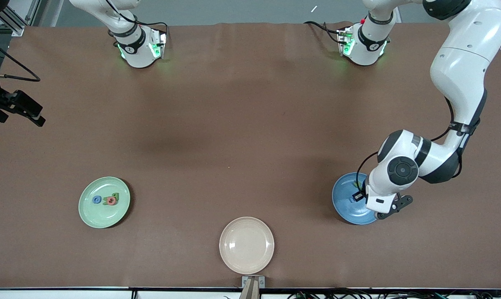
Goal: Sort upper and lower case letters into plates
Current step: 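Carry the green letter to the blue plate while the right gripper returns, then release the green letter on the blue plate and return the left arm to rest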
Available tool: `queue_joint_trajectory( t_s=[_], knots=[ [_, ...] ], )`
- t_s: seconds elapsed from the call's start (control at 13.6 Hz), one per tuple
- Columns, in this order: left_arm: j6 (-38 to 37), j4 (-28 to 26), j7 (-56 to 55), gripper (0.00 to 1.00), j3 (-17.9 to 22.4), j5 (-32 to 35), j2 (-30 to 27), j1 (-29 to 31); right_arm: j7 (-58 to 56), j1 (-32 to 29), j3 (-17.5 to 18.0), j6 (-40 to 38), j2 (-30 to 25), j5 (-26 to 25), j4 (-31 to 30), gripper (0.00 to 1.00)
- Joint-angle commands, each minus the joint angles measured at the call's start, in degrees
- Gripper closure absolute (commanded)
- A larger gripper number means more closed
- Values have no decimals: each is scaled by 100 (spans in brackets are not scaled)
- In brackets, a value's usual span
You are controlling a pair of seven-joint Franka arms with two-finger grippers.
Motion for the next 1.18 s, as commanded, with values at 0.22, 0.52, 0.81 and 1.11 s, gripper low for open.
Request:
queue_joint_trajectory(
  t_s=[0.22, 0.52, 0.81, 1.11],
  knots=[
    [-195, -23, 64, 0, -243, -28, -192, 6, -154, -8, -54, -200, -78, -3, -48, 0],
    [-625, 83, 833, 0, -367, -28, -736, -3, -31, 0, -54, -209, -86, -3, -57, 0],
    [-1038, 189, 1162, 0, -429, -151, -1386, 129, -118, -8, -54, -183, 1, -3, -39, 0],
    [-1837, 302, 1459, 0, -429, -1055, -2230, 383, -101, -8, -54, -209, -7, 6, -48, 0]
  ],
)
